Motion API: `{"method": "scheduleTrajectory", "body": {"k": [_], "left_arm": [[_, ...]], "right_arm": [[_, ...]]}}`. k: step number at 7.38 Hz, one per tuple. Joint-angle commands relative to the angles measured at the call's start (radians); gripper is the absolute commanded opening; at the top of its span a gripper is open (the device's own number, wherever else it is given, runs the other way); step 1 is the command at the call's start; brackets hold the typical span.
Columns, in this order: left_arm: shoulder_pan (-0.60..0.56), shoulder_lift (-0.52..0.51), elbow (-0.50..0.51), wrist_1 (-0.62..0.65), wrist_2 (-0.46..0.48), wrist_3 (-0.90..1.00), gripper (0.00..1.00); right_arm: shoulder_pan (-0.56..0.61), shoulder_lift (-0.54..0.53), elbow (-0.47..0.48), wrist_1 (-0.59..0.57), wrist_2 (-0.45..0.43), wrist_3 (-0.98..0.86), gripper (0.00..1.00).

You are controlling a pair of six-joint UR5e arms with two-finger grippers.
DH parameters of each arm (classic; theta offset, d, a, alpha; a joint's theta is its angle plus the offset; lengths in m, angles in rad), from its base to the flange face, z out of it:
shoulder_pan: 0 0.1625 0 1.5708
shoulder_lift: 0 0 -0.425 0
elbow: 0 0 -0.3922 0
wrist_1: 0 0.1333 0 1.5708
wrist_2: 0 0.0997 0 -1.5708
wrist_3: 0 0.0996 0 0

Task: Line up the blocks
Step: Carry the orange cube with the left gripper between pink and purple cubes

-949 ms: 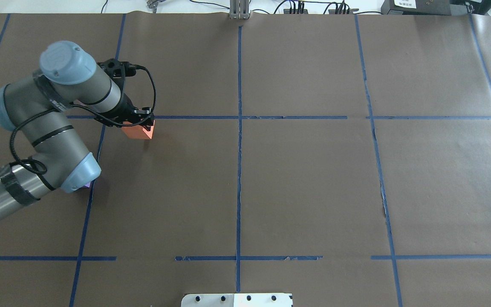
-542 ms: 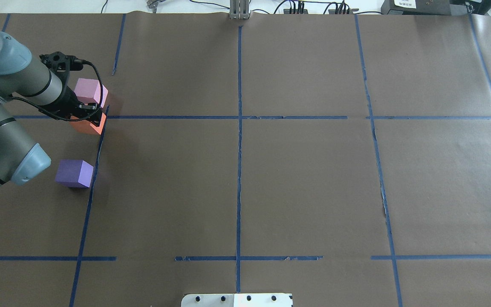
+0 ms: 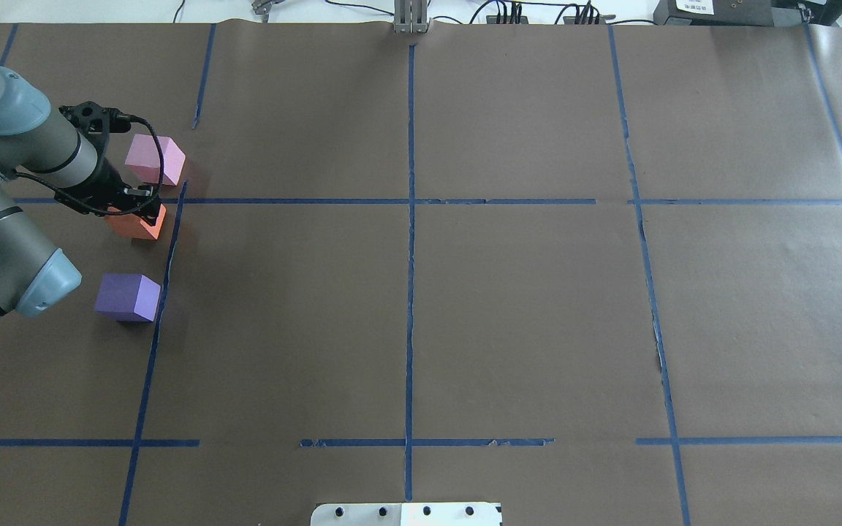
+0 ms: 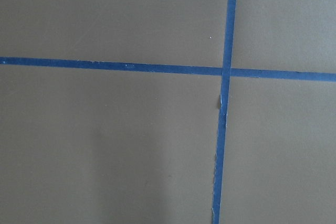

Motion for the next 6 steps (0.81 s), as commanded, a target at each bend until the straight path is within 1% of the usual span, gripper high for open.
{"method": "scheduleTrajectory", "body": {"k": [1, 2, 3, 4, 5, 6], "left_arm": [[0.003, -0.001, 0.003, -0.002, 0.000, -0.001, 0.95], [0.001, 0.002, -0.009, 0.001, -0.005, 0.001, 0.98], [-0.004, 0.014, -0.035, 0.009, -0.055, 0.012, 0.98], [-0.026, 0.019, -0.064, 0.011, -0.069, 0.013, 0.98], [-0.087, 0.035, -0.096, 0.012, -0.069, 0.019, 0.98], [-0.152, 0.063, -0.118, 0.015, -0.069, 0.126, 0.98]], "right_arm": [[0.000, 0.000, 0.000, 0.000, 0.000, 0.000, 1.00], [0.000, 0.000, 0.000, 0.000, 0.000, 0.000, 1.00], [0.000, 0.000, 0.000, 0.000, 0.000, 0.000, 1.00], [0.000, 0.000, 0.000, 0.000, 0.000, 0.000, 1.00], [0.000, 0.000, 0.000, 0.000, 0.000, 0.000, 1.00], [0.000, 0.000, 0.000, 0.000, 0.000, 0.000, 1.00]]}}
